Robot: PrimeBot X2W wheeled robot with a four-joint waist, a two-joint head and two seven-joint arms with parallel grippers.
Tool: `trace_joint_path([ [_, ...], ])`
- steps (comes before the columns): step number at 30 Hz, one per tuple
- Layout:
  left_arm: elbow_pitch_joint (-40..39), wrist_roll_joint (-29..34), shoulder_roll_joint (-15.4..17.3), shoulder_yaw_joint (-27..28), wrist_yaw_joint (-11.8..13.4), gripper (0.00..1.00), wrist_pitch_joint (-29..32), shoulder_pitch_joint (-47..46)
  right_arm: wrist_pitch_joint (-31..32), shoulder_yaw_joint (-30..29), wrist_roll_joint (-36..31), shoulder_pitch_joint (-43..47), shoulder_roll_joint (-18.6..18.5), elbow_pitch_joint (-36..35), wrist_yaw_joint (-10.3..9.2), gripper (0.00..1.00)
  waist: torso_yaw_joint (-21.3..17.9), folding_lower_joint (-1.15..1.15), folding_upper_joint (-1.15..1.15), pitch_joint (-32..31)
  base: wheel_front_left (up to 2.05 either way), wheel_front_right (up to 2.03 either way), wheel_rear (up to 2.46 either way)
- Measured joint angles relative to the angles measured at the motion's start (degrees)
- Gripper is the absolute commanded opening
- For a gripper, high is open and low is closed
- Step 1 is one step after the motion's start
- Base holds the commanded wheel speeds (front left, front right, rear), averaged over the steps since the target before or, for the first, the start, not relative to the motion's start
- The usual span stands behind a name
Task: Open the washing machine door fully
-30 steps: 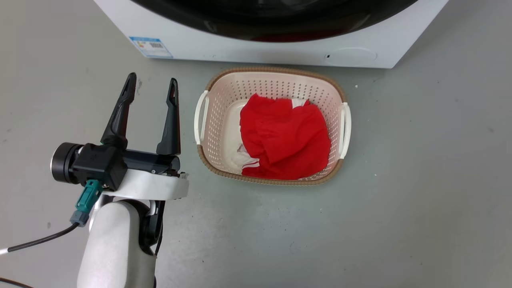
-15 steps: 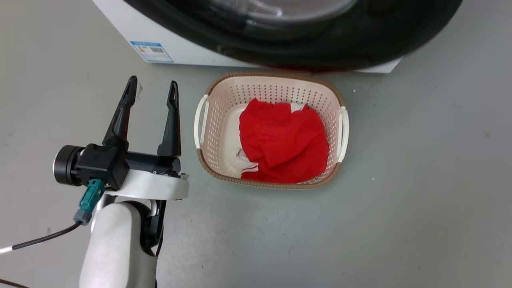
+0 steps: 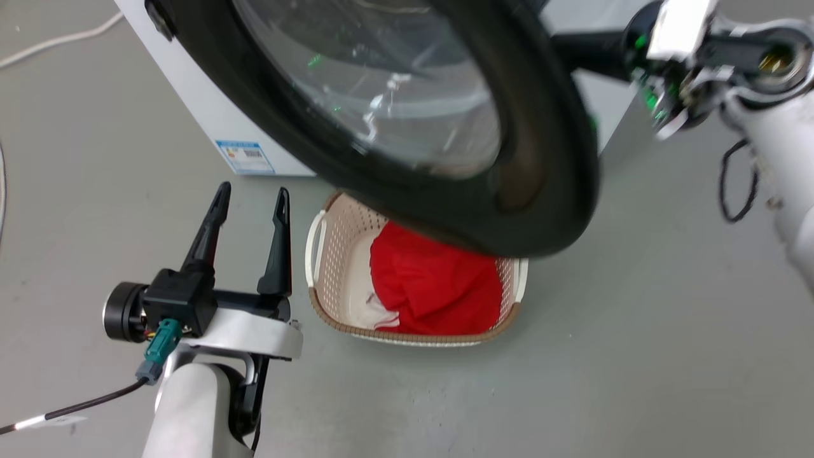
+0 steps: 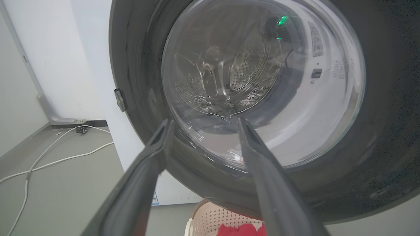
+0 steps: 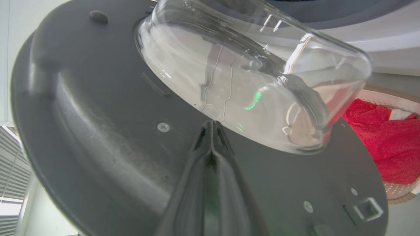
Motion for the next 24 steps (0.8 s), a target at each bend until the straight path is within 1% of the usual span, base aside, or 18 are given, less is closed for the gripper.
trace_joint_path([
  [8,1.0,-0.4,0.0,-0.2,0.0,1.0,0.0,2.4,2.7,2.4,2.4,8.1,1.5,-8.8,0.0,0.0,-0.6,0.0,0.0,-4.3,0.0,0.0,0.0],
  [17,1.5,-1.1,0.0,-0.6,-0.1,1.0,0.0,3.5,3.4,5.3,5.0,13.6,3.0,-18.0,0.0,0.0,-0.3,-0.01,0.0,-6.0,0.0,0.0,0.0],
  [21,1.6,-1.4,0.0,-0.5,-0.1,1.0,0.0,3.7,2.3,6.3,6.0,15.2,3.3,-20.9,0.0,0.0,-0.4,-0.01,0.0,-6.4,0.0,0.0,0.0],
  [24,1.7,-1.4,0.0,-0.3,-0.1,1.0,0.0,3.9,-0.7,6.0,6.4,16.6,3.0,-22.7,0.01,0.0,-0.6,0.0,0.0,-6.8,0.0,0.0,0.0],
])
